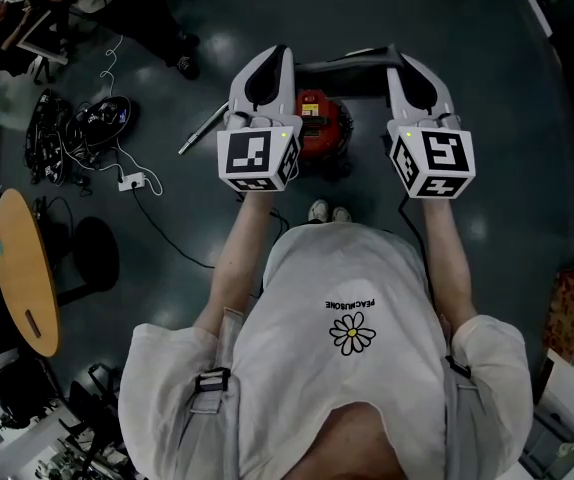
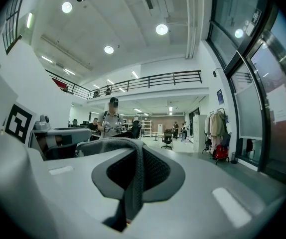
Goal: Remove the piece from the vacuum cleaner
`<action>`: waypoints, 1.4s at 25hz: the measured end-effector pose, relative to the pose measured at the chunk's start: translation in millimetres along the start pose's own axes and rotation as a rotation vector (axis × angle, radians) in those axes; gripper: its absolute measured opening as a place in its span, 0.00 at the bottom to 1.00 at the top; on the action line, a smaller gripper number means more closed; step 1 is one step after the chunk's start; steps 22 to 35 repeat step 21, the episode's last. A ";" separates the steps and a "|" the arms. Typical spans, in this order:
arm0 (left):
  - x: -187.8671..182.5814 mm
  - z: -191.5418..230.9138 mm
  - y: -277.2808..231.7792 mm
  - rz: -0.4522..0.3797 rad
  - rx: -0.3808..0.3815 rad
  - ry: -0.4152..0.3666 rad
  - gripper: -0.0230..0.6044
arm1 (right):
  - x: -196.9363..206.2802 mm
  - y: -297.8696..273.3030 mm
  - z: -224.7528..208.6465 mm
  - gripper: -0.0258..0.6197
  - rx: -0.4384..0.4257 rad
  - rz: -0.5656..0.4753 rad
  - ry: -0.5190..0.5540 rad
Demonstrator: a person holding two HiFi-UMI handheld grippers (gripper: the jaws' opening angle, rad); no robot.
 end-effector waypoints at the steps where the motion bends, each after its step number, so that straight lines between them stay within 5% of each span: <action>1: -1.8 -0.5 1.2 0.002 0.001 -0.002 0.04 | -1.6 1.0 0.8 0.10 -0.001 0.000 0.000; 35: -11.2 2.2 8.6 0.015 -0.019 -0.007 0.04 | -9.0 2.7 7.2 0.10 -0.030 0.003 0.016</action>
Point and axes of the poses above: the fingertips, and each gripper's own axes: y backward along the fingers, z to its left, x out of its underside, the point moved 7 cm from there along y, backward along the fingers, and after that the axes turned 2 degrees about -y, right-handed, at the moved point
